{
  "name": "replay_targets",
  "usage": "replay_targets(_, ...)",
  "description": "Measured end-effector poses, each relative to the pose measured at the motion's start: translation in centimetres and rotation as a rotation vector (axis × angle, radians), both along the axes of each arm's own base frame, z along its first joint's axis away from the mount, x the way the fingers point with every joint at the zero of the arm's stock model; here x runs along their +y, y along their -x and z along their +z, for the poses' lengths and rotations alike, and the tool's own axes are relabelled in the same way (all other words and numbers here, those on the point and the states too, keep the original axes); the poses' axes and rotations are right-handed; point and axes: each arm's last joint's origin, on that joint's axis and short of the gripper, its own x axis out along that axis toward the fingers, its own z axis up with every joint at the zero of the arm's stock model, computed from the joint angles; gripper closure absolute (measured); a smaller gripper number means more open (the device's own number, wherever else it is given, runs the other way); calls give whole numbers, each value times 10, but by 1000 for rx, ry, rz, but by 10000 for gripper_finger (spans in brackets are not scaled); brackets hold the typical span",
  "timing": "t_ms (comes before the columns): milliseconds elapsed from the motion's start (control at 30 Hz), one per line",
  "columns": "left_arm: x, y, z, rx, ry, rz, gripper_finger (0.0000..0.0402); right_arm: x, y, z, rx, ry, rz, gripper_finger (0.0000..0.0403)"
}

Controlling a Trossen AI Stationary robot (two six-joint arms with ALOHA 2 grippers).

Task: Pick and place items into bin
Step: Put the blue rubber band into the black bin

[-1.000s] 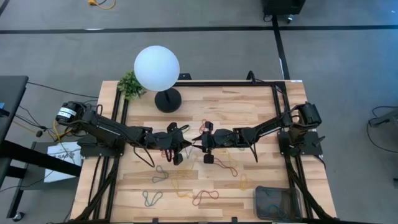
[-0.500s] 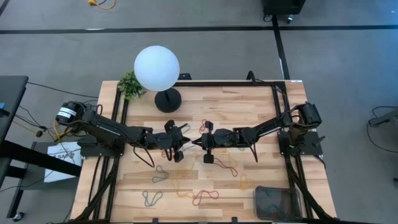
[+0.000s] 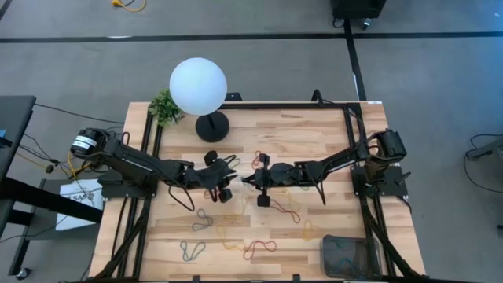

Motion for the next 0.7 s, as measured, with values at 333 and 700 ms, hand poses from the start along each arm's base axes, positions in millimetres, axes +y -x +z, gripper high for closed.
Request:
replay_targets(333, -4, -11, -53, 149, 67, 97, 309, -22, 5, -10, 120, -206, -181, 402)
replay_targets(700, -6, 13, -32, 180, 37, 201, 311, 26, 71, 95, 308, -323, -139, 402)
